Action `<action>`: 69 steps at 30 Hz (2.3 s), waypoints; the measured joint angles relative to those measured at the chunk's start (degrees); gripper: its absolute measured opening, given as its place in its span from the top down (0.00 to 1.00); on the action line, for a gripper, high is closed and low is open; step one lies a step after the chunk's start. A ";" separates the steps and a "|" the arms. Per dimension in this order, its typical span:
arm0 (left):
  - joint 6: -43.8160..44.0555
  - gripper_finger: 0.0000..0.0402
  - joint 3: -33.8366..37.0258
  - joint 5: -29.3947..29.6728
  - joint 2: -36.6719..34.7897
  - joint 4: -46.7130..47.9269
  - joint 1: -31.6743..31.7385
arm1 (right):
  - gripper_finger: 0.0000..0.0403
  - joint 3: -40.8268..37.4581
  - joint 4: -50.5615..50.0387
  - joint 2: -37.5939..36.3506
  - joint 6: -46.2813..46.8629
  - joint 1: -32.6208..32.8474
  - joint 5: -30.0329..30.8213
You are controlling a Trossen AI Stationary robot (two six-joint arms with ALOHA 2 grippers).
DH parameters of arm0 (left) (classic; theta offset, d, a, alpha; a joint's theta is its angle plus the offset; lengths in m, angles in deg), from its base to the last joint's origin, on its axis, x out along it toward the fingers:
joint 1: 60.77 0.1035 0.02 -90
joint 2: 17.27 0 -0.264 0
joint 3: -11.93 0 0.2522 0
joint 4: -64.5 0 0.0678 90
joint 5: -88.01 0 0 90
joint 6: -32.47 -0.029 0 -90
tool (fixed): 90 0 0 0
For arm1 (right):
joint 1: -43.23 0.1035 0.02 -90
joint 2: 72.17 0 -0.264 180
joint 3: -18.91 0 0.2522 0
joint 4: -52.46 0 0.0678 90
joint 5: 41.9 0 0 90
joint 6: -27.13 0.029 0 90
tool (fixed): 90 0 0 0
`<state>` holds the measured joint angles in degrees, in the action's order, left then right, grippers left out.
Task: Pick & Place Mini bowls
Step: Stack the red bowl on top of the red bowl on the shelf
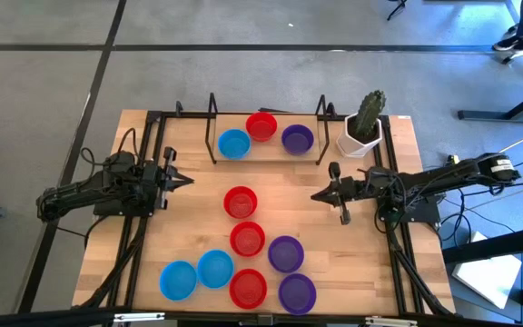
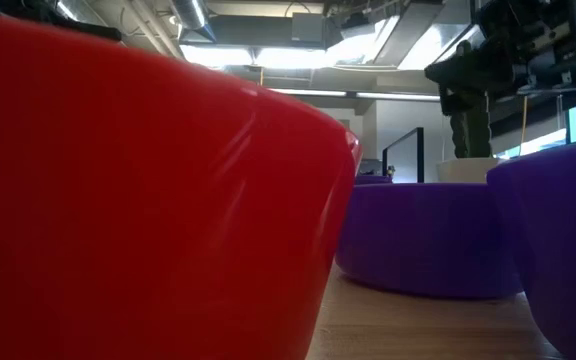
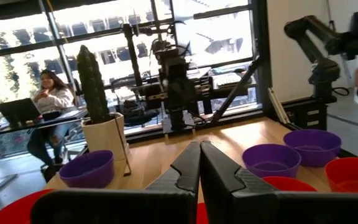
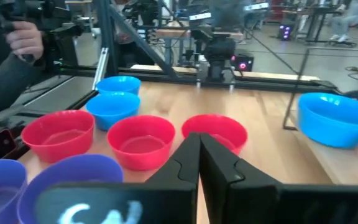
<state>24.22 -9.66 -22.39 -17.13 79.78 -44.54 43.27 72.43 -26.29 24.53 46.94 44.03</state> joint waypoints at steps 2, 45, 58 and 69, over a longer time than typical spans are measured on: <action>-0.02 0.98 -0.01 0.98 0.00 0.01 -0.01 | 0.98 2.47 -0.97 2.66 -0.55 1.03 0.03; 1.51 0.98 0.00 2.34 0.00 2.21 -0.01 | 0.74 85.05 -68.36 65.14 4.92 1.76 11.64; 1.53 0.99 0.00 2.34 0.00 2.19 -0.02 | 0.72 85.04 -74.03 65.29 14.30 -2.54 14.00; 1.70 0.98 0.00 2.32 0.00 2.20 -0.01 | 0.53 85.02 -72.54 65.55 23.73 -6.95 6.15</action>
<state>25.92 -9.66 -20.07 -17.13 81.98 -44.54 128.29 -0.11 39.27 48.26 39.99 50.18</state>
